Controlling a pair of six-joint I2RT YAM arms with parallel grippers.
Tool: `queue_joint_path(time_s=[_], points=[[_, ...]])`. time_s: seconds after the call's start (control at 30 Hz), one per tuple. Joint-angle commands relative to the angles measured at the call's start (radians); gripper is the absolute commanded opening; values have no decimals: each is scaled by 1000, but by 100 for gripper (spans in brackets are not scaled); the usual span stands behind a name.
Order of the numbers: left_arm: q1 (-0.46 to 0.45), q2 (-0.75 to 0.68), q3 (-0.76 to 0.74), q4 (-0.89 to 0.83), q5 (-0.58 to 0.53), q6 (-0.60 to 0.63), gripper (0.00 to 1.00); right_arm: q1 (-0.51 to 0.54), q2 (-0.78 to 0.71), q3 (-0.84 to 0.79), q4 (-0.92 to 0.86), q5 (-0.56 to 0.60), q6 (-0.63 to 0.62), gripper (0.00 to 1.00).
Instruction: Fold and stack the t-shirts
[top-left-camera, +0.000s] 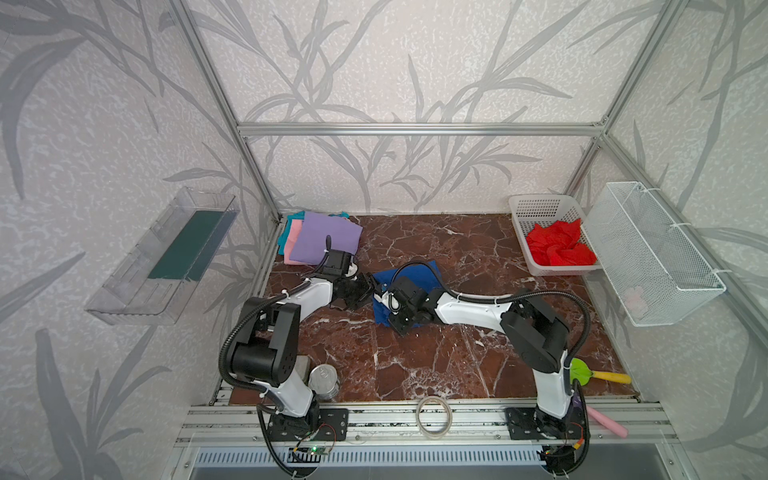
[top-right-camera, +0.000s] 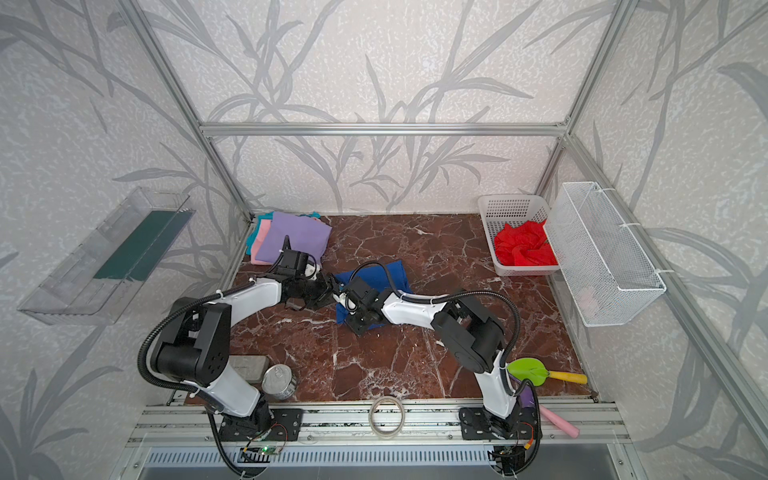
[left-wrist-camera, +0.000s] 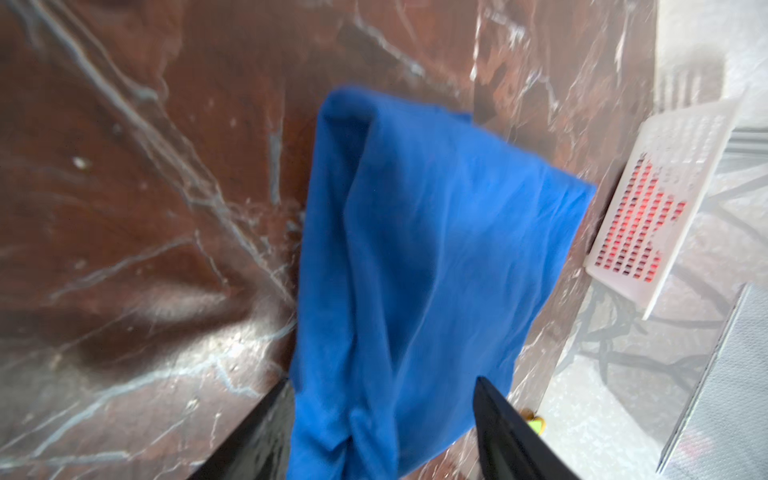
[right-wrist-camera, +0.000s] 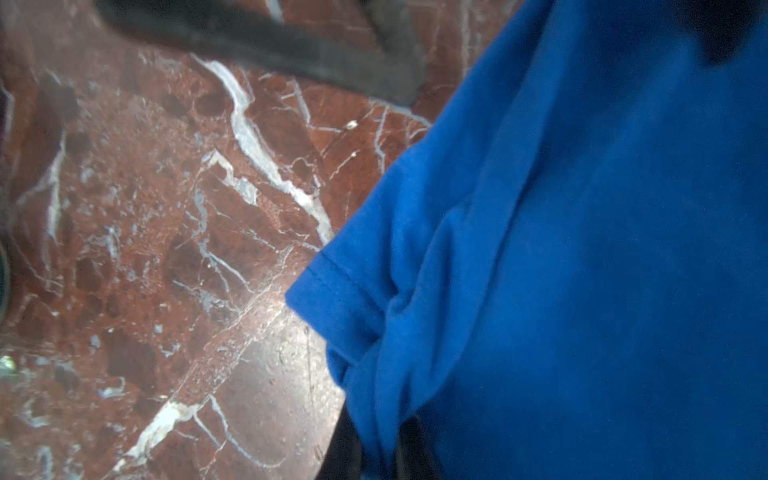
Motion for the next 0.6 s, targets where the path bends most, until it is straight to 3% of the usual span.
queue_joint_path(time_s=[0.0,0.57], points=[[-6,-39,-31,-61,-2,13,69,-51,-69,-34,91,-95,97,0],[-14,-36,-69,192,5,-147,75,-58,-91,-44,116,-157,126,0]])
